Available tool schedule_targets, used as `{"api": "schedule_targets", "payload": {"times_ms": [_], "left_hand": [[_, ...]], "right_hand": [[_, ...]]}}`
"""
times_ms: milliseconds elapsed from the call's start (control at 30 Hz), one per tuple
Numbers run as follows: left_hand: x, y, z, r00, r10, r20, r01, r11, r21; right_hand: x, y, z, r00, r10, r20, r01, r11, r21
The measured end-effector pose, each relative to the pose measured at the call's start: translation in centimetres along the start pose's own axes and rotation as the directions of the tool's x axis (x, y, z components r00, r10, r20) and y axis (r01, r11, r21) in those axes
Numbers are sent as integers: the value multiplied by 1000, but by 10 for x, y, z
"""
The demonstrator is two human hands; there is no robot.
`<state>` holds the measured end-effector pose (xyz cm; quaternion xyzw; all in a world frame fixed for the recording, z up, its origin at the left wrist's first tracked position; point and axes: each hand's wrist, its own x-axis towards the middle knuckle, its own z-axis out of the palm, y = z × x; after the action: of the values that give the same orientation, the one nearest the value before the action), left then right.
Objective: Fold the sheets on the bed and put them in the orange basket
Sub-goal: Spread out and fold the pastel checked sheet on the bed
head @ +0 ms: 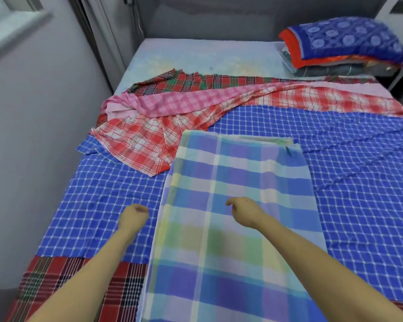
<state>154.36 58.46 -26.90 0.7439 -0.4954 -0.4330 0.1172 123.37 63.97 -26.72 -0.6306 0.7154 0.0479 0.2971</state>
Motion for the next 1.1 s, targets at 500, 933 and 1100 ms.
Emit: {"api": "schedule_targets", "payload": {"times_ms": [500, 933, 1100], "left_hand": [[289, 128, 98, 997, 67, -47, -73, 986, -152], [318, 143, 169, 427, 903, 51, -886, 407, 223], [302, 123, 156, 420, 901, 105, -907, 414, 79]], "right_hand": [[290, 9, -44, 984, 134, -119, -111, 977, 181], [436, -9, -84, 966, -257, -25, 252, 959, -130], [365, 62, -94, 817, -571, -83, 526, 797, -298]]}}
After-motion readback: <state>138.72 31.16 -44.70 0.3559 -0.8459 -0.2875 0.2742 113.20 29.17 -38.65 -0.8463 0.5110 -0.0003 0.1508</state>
